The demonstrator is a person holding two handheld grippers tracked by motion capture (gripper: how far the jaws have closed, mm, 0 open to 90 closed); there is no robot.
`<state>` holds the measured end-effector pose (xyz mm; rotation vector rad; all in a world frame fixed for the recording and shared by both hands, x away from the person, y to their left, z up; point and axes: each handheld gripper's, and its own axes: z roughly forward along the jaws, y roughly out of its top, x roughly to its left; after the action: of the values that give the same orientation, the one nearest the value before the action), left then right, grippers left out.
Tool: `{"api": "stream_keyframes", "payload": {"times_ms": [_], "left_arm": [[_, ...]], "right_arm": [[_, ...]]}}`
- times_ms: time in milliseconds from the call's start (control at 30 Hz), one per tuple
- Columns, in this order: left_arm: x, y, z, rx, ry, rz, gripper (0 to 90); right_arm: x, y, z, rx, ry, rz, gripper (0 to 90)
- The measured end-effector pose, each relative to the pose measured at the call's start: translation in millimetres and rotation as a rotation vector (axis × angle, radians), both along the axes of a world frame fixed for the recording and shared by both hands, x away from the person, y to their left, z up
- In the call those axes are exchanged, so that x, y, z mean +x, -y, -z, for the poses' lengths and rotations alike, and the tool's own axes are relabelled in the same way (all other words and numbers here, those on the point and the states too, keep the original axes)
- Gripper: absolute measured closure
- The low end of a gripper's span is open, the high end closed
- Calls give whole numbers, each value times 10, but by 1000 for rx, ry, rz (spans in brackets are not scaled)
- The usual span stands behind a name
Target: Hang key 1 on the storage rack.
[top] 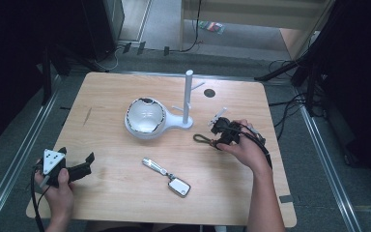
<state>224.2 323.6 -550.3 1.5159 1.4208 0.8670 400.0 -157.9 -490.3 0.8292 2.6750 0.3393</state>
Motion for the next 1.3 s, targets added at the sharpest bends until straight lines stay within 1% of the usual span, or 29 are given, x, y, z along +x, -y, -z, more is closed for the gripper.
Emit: {"api": "stream_keyframes", "payload": {"times_ms": [33, 67, 100, 133, 200, 233, 267, 300, 333, 367, 400, 433, 500, 567, 600, 667, 700, 800, 833, 933, 967, 1000, 1033, 1100, 1133, 1267, 1300], "left_arm": [[0, -1, 1, -4, 1, 0, 0], [0, -3, 1, -5, 1, 1, 0], [0, -4, 1, -6, 1, 0, 0], [1, -4, 1, -6, 1, 0, 0], [1, -2, 1, -4, 0, 1, 0], [2, 0, 0, -1, -2, 1, 0], [5, 1, -2, 4, -10, 7, 0], [9, 4, -2, 6, -13, 6, 0], [11, 8, -3, 8, -14, 6, 0], [13, 12, -2, 9, -13, 7, 0], [12, 13, -2, 10, -13, 7, 0], [12, 12, -2, 10, -13, 7, 0], [11, 11, -1, 6, -10, 6, 0], [11, 12, -2, 7, -10, 6, 0], [11, 13, -2, 7, -11, 6, 0], [11, 13, -1, 7, -10, 6, 0], [11, 12, -1, 7, -11, 7, 0], [11, 12, -2, 6, -12, 8, 0], [11, 12, -1, 7, -12, 8, 0], [11, 11, -1, 6, -11, 9, 0], [11, 11, -2, 5, -12, 8, 0], [11, 10, -2, 6, -12, 8, 0], [12, 11, -1, 5, -12, 7, 0], [11, 10, -2, 6, -12, 8, 0], [12, 10, -2, 6, -12, 8, 0], [14, 12, -1, 6, -13, 8, 0], [16, 13, -1, 6, -13, 8, 0]], "right_arm": [[9, -10, 5, -4, 2, 1, 432], [26, -22, 15, -13, -1, -8, 453], [37, -46, 32, -25, -18, -37, 483], [37, -46, 32, -25, -18, -37, 483], [51, -62, 49, -40, -21, -52, 478], [54, -72, 55, -51, -26, -36, 458], [80, -82, 57, -67, -31, -33, 497], [89, -82, 48, -60, -37, -29, 564], [111, -69, 32, -44, -54, -40, 608], [126, -58, 19, -26, -74, -36, 612], [138, -48, 8, -23, -73, -37, 606], [136, -38, -1, -21, -58, -36, 596], [127, -29, -11, -8, -65, -35, 573], [121, -34, 1, -17, -66, -57, 552], [112, -43, 14, -27, -70, -65, 560], [117, -63, 45, -45, -94, -92, 556], [121, -76, 57, -61, -102, -97, 552], [145, -93, 71, -69, -110, -102, 550], [154, -99, 75, -61, -122, -99, 551], [197, -107, 115, -46, -179, -101, 538], [200, -108, 127, -49, -191, -100, 537], [206, -111, 146, -63, -199, -101, 536], [212, -109, 147, -52, -207, -96, 552], [208, -111, 146, -52, -208, -96, 568], [200, -120, 144, -49, -217, -106, 615], [188, -133, 139, -54, -218, -99, 633], [187, -135, 141, -47, -226, -95, 636]]}}
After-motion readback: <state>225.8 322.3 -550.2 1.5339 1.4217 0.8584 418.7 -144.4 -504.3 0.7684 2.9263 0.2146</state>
